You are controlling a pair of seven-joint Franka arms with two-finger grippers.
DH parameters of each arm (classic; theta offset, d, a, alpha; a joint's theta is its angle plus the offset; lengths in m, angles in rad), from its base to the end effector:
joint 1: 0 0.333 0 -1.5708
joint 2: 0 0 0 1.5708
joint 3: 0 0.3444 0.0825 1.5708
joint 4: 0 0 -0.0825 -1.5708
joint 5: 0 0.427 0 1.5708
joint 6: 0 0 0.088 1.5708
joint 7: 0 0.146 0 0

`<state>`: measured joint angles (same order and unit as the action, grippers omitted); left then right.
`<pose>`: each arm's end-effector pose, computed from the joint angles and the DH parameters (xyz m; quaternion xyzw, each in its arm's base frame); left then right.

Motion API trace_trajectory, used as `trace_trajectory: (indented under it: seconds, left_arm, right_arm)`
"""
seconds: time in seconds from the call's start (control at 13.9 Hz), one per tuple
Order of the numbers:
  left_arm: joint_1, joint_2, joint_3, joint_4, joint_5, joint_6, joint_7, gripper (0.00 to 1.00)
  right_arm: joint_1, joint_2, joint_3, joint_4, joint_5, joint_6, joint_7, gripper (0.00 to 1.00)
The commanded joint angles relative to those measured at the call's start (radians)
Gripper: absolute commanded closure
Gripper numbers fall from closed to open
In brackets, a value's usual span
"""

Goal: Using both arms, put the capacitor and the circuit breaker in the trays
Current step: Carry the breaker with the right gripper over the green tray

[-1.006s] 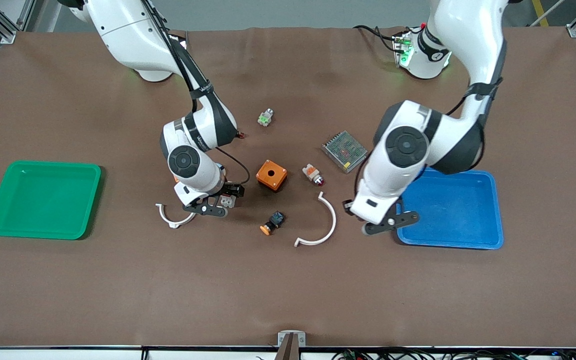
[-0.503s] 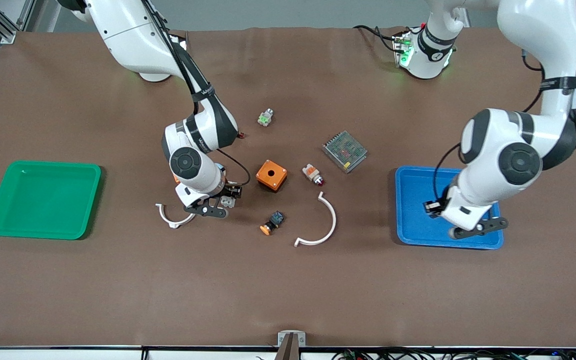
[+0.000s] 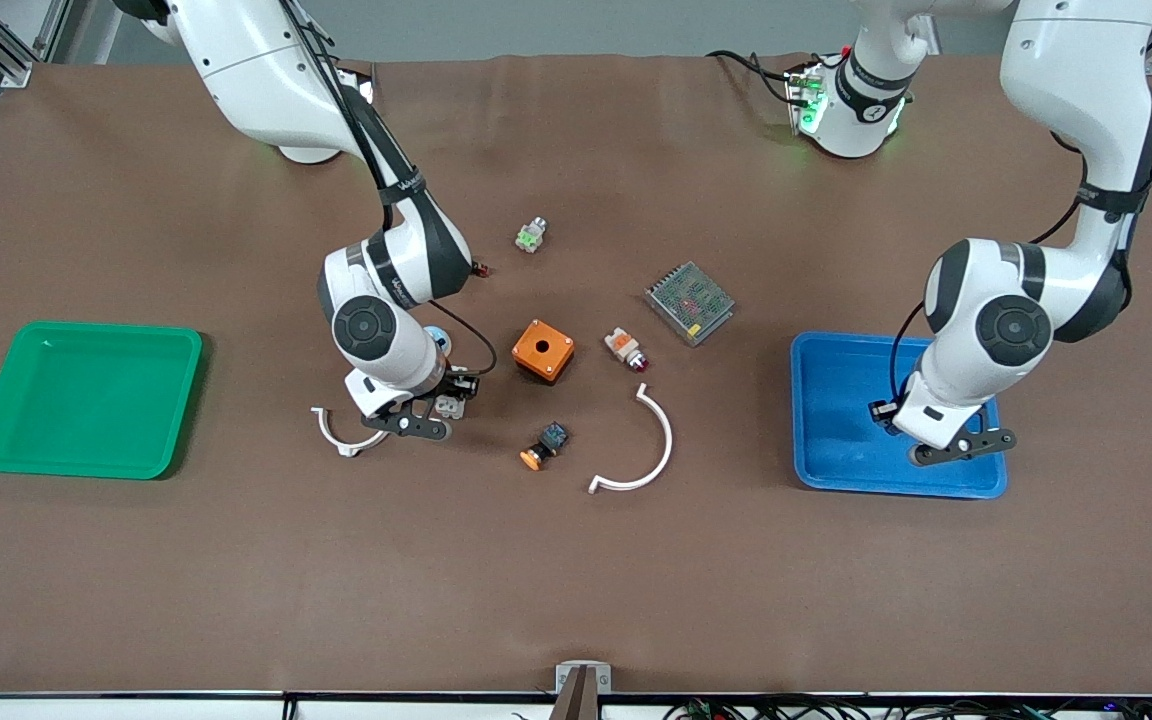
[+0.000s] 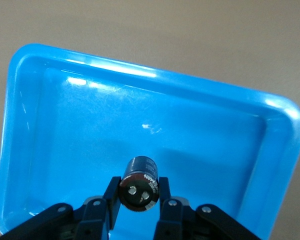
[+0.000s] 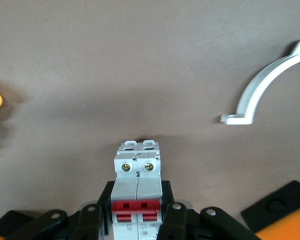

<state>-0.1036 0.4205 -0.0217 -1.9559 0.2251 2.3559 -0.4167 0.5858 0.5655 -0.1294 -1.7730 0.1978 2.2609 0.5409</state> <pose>0.6529 -0.0728 0.2158 -0.9950 -0.0659 -0.0104 0.0741 0.6182 0.3206 0.1930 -0.9937 0.0990 0.0492 0.0176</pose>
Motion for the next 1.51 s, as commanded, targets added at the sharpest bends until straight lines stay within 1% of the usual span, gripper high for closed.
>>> trace_trajectory:
  seconds: [0.0, 0.07, 0.22, 0.29, 0.36, 0.43, 0.5, 0.65, 0.79, 0.93, 1.01, 1.15, 1.44]
  left_arm:
    - [0.005, 0.021, -0.004, -0.005, 0.085, 0.014, -0.039, 0.99]
    - [0.005, 0.040, -0.004, -0.003, 0.092, 0.020, -0.043, 0.99]
    - [0.004, 0.069, -0.004, 0.000, 0.103, 0.045, -0.047, 0.99]
    - [0.004, 0.075, -0.004, 0.000, 0.105, 0.049, -0.047, 0.99]
    - [0.004, 0.075, -0.004, 0.000, 0.105, 0.048, -0.047, 0.99]
    - [0.007, 0.077, -0.004, 0.000, 0.106, 0.048, -0.045, 0.99]
    - [0.008, 0.078, -0.004, 0.000, 0.108, 0.048, -0.045, 0.99]
    - [0.012, 0.084, -0.003, 0.000, 0.109, 0.048, -0.044, 0.99]
    - [0.013, 0.090, -0.001, 0.006, 0.109, 0.048, -0.044, 0.99]
    - [0.010, 0.090, 0.000, 0.015, 0.111, 0.046, -0.044, 1.00]
    - [0.010, 0.084, -0.001, 0.015, 0.112, 0.040, -0.042, 1.00]
    - [0.013, 0.070, -0.001, 0.009, 0.151, 0.013, -0.042, 1.00]
    - [0.015, 0.058, -0.001, 0.005, 0.168, -0.058, -0.043, 1.00]
  right_arm:
    - [-0.063, -0.097, 0.001, 0.058, 0.012, -0.200, -0.038, 0.79]
    - [-0.089, -0.128, -0.001, 0.096, 0.012, -0.322, -0.053, 0.79]
    - [-0.147, -0.183, -0.009, 0.162, 0.006, -0.504, -0.070, 0.79]
    - [-0.170, -0.215, -0.010, 0.170, -0.029, -0.558, -0.084, 0.79]
    - [-0.200, -0.254, -0.010, 0.170, -0.093, -0.601, -0.113, 0.79]
    - [-0.234, -0.281, -0.012, 0.167, -0.130, -0.641, -0.160, 0.79]
    - [-0.283, -0.300, -0.013, 0.164, -0.141, -0.671, -0.221, 0.79]
    - [-0.421, -0.322, -0.013, 0.161, -0.146, -0.711, -0.411, 0.79]
    - [-0.553, -0.314, -0.013, 0.152, -0.146, -0.724, -0.583, 0.79]
    - [-0.650, -0.309, -0.013, 0.120, -0.146, -0.696, -0.698, 0.78]
    - [-0.688, -0.303, -0.013, 0.112, -0.147, -0.684, -0.738, 0.78]
    - [-0.747, -0.271, -0.012, 0.109, -0.190, -0.631, -0.811, 0.77]
    - [-0.865, -0.175, -0.012, 0.109, -0.195, -0.491, -0.968, 0.76]
